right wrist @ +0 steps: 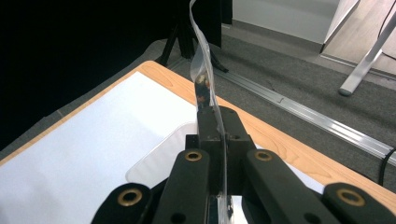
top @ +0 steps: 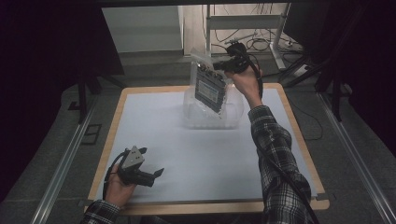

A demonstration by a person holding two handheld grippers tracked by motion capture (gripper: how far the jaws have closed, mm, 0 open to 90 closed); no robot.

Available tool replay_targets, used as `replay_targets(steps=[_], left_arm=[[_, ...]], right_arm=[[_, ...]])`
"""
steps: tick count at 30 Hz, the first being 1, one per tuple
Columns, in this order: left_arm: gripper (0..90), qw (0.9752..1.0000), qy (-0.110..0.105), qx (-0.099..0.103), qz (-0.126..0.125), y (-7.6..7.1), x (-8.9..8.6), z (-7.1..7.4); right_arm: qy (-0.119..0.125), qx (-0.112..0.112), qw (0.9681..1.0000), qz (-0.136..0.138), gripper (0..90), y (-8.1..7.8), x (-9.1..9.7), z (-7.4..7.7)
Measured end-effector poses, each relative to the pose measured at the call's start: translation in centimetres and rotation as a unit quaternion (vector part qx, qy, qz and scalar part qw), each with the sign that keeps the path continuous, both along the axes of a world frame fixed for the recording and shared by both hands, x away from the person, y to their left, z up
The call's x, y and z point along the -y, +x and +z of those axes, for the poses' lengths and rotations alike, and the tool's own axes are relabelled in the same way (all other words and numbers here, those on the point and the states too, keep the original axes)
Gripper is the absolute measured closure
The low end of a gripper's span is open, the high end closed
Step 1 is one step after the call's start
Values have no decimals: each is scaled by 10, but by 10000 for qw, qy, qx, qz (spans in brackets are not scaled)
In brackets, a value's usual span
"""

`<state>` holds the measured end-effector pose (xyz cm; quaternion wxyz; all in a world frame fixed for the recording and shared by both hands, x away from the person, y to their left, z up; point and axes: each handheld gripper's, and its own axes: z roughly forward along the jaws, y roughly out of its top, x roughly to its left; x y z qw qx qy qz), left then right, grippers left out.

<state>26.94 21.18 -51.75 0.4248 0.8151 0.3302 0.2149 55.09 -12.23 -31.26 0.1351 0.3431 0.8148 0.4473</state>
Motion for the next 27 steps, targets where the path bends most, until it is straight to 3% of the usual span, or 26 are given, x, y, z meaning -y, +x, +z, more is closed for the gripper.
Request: replay_targets(steps=[7,13,15,22,27], left_arm=[[4,10000,20,-11,-6,0,1,0],[4,10000,60,-22,-32,0,3,-1],[4,10000,67,-23,-37,0,3,-1],[3,10000,93,-24,-24,0,4,-1],[3,9999,127,-28,-15,1,2,-1]], right_arm=[[-167,-68,9998,76,890,4,-9,-11],[-185,-63,9998,-94,890,8,-3,-19],[-67,-75,9999,-99,891,10,2,-22],[-18,-91,9997,-204,889,13,5,-25],[-14,45,9994,-343,843,11,9,-25]])
